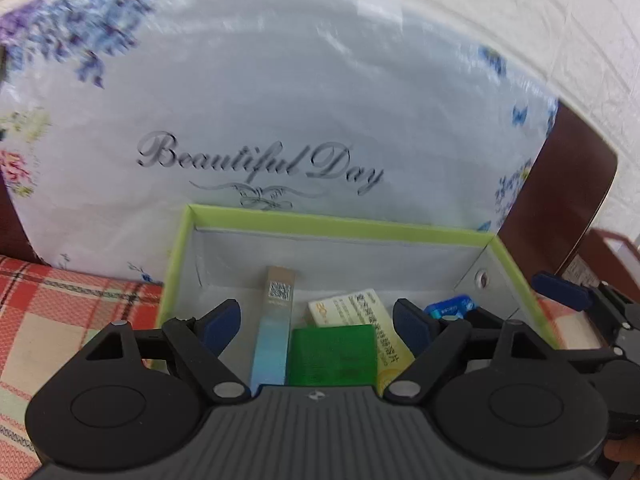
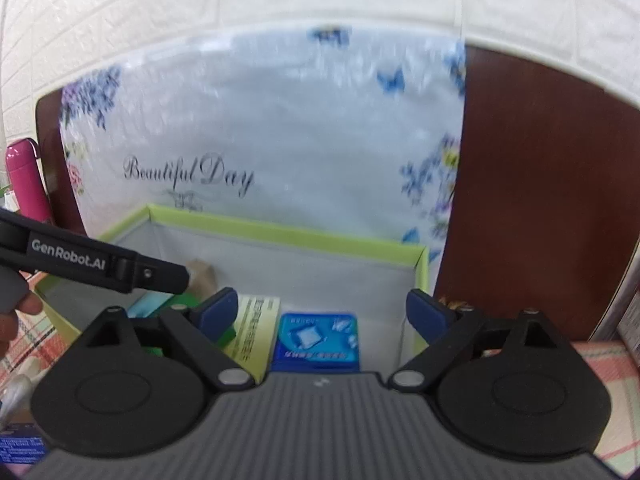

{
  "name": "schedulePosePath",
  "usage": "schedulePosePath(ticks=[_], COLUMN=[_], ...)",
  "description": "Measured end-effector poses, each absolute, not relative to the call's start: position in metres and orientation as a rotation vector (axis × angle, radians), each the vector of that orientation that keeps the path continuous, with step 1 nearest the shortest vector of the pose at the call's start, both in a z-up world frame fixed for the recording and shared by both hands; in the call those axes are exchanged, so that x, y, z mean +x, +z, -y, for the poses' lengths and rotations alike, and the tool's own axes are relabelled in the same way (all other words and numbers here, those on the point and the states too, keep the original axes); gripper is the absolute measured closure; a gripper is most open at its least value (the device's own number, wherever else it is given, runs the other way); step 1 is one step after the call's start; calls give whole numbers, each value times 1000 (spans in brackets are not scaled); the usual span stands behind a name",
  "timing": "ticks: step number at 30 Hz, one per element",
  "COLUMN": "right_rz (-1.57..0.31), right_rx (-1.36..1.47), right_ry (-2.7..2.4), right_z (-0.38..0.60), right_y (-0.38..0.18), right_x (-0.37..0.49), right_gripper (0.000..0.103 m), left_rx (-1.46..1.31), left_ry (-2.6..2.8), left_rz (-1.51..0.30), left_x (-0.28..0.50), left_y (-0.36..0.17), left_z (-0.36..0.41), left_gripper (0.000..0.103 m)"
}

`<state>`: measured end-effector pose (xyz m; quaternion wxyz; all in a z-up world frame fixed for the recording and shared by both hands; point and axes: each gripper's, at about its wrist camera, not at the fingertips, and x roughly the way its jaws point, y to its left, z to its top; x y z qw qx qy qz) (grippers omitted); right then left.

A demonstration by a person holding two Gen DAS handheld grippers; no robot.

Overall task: Organize objects
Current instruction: 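Lower the green box and blue tin into the lime-green box, open both tools, then grasp the green plant box with the left tool while the right tool grasps the gold box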

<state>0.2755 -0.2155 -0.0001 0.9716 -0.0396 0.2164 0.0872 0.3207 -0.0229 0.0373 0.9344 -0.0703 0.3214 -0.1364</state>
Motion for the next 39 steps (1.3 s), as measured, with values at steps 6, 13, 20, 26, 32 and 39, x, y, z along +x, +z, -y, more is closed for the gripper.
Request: schedulePosePath(ticks=[6,13,20,26,32,39], right_rz=[-362,-389,-510,-541,-581,-586], right_rx=[-2,35,95,161,178,163], right_ry=[138,145,165,171,181,204], right_z=[232,236,239,239,234,224], right_y=[23,19,-24,-46,-57,-61], right_x=[239,177,103,53,35,28], right_gripper=[0,0,0,0,0,0], left_rx=[-232,-166,-181,-173,-210,-219], left_ry=[-260,-241,-229,-203,-197,-160], left_rz=[-616,-598,-675,-742,-747,-721], left_x=[288,226,154,113,88,69], left_y=[65,72,34,-1,-16,-16], left_z=[7,17,12,5,-9,-29], left_gripper=[17,16,16,16,16,16])
